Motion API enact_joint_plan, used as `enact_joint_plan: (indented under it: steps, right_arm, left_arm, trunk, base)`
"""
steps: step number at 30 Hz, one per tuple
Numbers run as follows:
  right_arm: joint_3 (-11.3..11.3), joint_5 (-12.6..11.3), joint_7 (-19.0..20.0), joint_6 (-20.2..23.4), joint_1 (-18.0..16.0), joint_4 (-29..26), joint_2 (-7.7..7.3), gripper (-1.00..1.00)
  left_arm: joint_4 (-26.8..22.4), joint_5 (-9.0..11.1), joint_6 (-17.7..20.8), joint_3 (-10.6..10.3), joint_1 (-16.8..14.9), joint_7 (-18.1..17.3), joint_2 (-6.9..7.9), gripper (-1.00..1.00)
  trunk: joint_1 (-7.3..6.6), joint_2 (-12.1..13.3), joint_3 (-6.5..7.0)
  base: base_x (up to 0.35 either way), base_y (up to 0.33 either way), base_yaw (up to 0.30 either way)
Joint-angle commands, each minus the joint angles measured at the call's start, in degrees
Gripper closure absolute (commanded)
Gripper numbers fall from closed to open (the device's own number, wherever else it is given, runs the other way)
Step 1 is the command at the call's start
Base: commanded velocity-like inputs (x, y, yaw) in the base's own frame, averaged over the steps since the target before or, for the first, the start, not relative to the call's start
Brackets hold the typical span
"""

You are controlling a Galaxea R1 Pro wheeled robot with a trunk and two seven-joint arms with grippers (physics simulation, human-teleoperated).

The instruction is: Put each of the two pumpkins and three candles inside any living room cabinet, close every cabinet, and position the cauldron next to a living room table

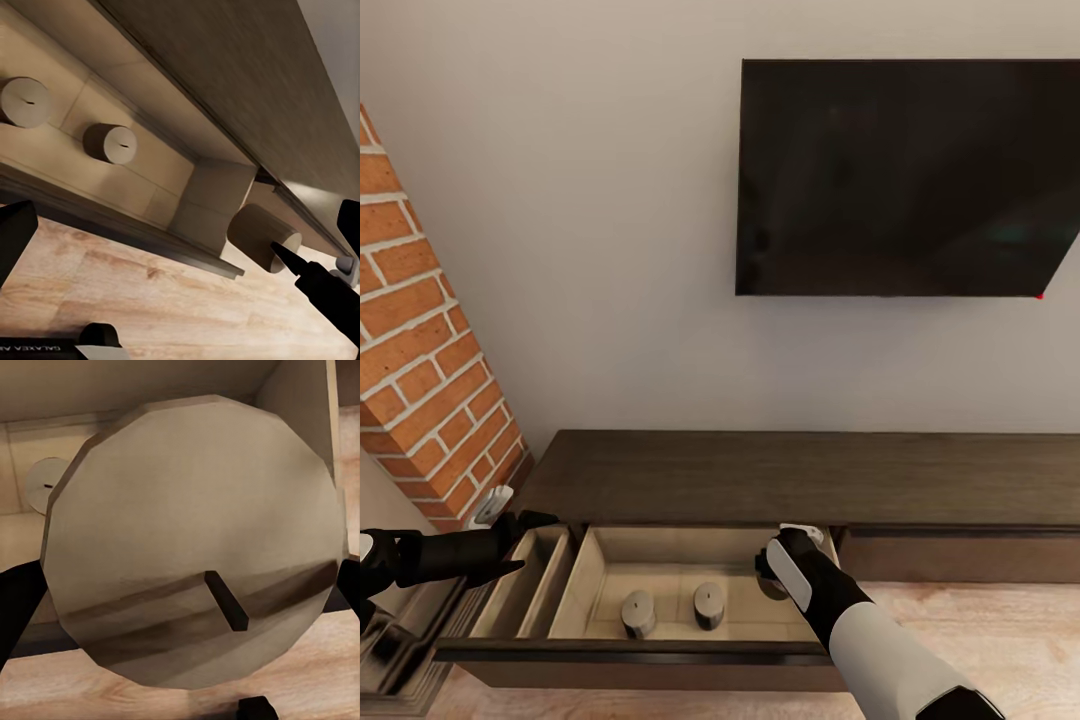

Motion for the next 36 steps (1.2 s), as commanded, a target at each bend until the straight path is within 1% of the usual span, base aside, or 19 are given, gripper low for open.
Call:
enact_joint_plan:
  steps: [1, 8, 17, 23, 29, 35, 36]
  right_arm:
    - [0.0, -0.04, 0.01, 0.07, -0.02, -0.02, 0.0, 1.0]
    - [-0.08, -0.37, -0.05, 1.01, -0.05, -0.04, 0.0, 1.0]
    - [-0.14, -0.47, -0.06, 1.19, -0.05, 0.09, 0.0, 1.0]
    - [-0.17, -0.47, -0.08, 1.24, -0.05, 0.13, 0.0, 1.0]
    - [-0.12, -0.49, -0.06, 1.35, -0.05, 0.24, 0.0, 1.0]
    - [-0.23, -0.55, -0.05, 4.25, -0.05, 0.37, 0.0, 1.0]
    - [-0.24, -0.55, -0.05, 4.37, -0.05, 0.37, 0.0, 1.0]
  left_arm:
    - [0.0, 0.01, -0.01, 0.02, 0.01, 0.0, 0.0, -1.0]
    - [-0.01, 0.01, -0.01, 0.03, 0.02, 0.0, 0.0, -1.0]
    - [-0.01, 0.01, -0.01, -0.05, 0.04, 0.0, 0.0, -1.0]
    - [-0.02, 0.01, -0.01, 0.01, 0.05, 0.0, -0.03, -1.0]
    - [-0.06, 0.01, -0.01, 0.13, 0.05, 0.0, 0.0, -1.0]
    - [-0.08, 0.01, -0.01, 0.22, 0.07, 0.0, 0.0, -1.0]
    - [-0.08, 0.01, -0.01, 0.21, 0.05, 0.0, 0.0, -1.0]
  trunk:
    - [0.23, -0.42, -0.18]
    - [1.76, -3.22, -1.44]
    - [1.76, -3.22, -1.44]
    - [1.76, -3.22, -1.44]
    - [1.76, -3.22, -1.44]
    - [1.76, -3.22, -1.44]
    - [1.98, -3.63, -1.62]
  base:
    - [0.0, 0.0, 0.0]
    - [0.0, 0.0, 0.0]
    - [0.003, 0.0, 0.0]
    - [0.173, 0.018, 0.0]
    - [0.029, 0.004, 0.0]
    - [0.002, 0.0, 0.0]
    - [0.0, 0.0, 0.0]
